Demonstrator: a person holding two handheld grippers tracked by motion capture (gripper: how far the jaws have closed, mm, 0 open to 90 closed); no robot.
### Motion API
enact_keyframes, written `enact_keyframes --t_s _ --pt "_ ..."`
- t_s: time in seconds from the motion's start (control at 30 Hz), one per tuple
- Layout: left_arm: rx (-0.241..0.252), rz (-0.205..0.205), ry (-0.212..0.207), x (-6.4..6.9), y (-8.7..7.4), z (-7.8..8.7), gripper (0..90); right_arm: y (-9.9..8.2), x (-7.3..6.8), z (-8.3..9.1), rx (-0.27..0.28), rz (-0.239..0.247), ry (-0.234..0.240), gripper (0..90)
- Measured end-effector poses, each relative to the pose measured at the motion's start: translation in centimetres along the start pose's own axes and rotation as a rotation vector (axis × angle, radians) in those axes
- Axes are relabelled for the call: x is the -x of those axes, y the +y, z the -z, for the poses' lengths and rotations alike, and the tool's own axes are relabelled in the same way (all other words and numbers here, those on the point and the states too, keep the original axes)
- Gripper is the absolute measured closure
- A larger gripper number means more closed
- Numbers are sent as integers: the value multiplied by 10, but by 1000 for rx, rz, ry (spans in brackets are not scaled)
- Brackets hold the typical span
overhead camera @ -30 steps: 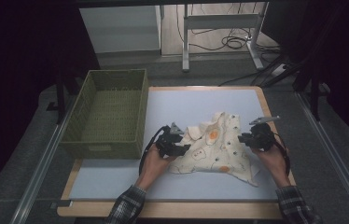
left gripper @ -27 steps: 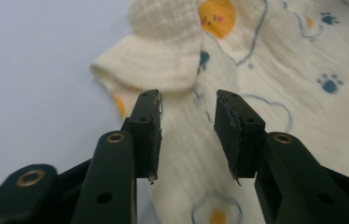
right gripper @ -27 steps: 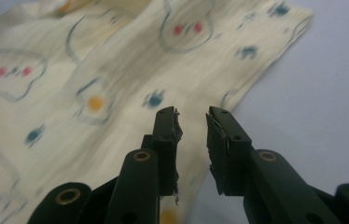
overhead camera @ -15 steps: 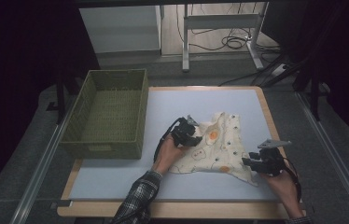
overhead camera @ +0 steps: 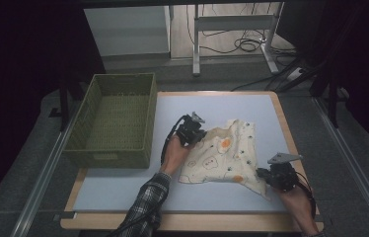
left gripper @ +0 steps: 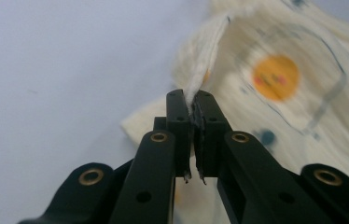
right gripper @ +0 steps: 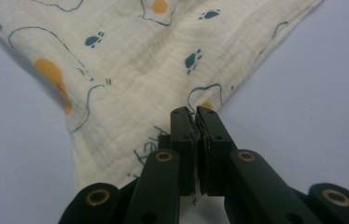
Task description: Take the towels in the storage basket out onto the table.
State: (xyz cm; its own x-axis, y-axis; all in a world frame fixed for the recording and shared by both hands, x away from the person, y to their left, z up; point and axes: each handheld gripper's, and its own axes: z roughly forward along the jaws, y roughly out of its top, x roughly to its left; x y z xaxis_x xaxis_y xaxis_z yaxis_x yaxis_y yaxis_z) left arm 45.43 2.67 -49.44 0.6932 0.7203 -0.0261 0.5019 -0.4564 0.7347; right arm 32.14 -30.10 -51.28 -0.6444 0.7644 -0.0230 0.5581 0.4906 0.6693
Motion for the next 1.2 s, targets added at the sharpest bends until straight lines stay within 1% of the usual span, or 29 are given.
enact_keyframes --t_s 0.07,0.13,0.17,0.23,0.27,0.3,0.37,0.4,0.47,0.5,0.6,0.63,0.67,0.73,0.77,0.83,0.87,0.93,0.97,1.0,1.03,1.07,1.13,1.17,1.2 --pt "-1 17 35 -9 7 1 859 -3 3 5 -3 -4 -3 856" --pt "-3 33 90 -19 14 0 845 -6 5 9 -2 -9 -6 855" --pt "-12 38 115 -25 17 -1 803 -8 6 11 -6 -16 -7 852" --pt "-19 53 155 -30 20 -2 655 -12 10 14 -12 -25 -1 828" --pt "-14 61 155 -31 20 -1 600 -13 11 16 -12 -35 6 801" --pt "-10 73 138 -31 18 1 571 -14 12 17 -8 -38 9 771" --pt "-13 68 148 -28 14 4 507 -15 15 20 8 -43 -1 724" --pt "-17 60 146 -25 11 7 494 -15 17 21 12 -47 -3 713" --pt "-16 65 126 -18 2 14 462 -14 21 22 25 -57 -7 699" --pt "-18 65 111 -14 -3 17 461 -13 22 23 30 -59 -11 695" --pt "-32 60 62 2 -22 25 444 -9 25 22 46 -69 -8 686" --pt "-37 57 48 6 -27 27 444 -8 24 22 51 -74 -3 683" --pt "-50 44 23 13 -36 31 444 -8 23 21 53 -74 0 682" --pt "-49 39 4 23 -50 38 436 -7 20 20 53 -63 7 679" --pt "-60 30 -18 29 -60 43 435 -7 18 20 52 -60 10 679" --pt "-55 21 -30 39 -74 52 432 -9 14 22 53 -50 18 678" --pt "-47 16 -51 45 -84 58 432 -10 12 23 51 -50 19 679" --pt "-42 -6 -59 54 -98 67 432 -16 8 26 47 -58 30 678" --pt "-41 -28 -68 59 -105 70 432 -18 6 27 47 -57 36 676" --pt "-38 -46 -68 65 -113 74 433 -22 4 29 47 -57 40 670" --pt "-38 -56 -68 69 -118 76 433 -26 0 32 45 -53 47 654" --pt "-27 -65 -75 72 -123 79 434 -28 -3 34 46 -51 53 644" --pt "-10 -66 -81 76 -130 82 439 -34 -9 37 48 -47 67 635" --pt "-8 -69 -88 78 -133 81 444 -36 -12 39 45 -44 70 633" --pt "-13 -77 -86 79 -134 80 453 -38 -14 39 42 -39 72 633"
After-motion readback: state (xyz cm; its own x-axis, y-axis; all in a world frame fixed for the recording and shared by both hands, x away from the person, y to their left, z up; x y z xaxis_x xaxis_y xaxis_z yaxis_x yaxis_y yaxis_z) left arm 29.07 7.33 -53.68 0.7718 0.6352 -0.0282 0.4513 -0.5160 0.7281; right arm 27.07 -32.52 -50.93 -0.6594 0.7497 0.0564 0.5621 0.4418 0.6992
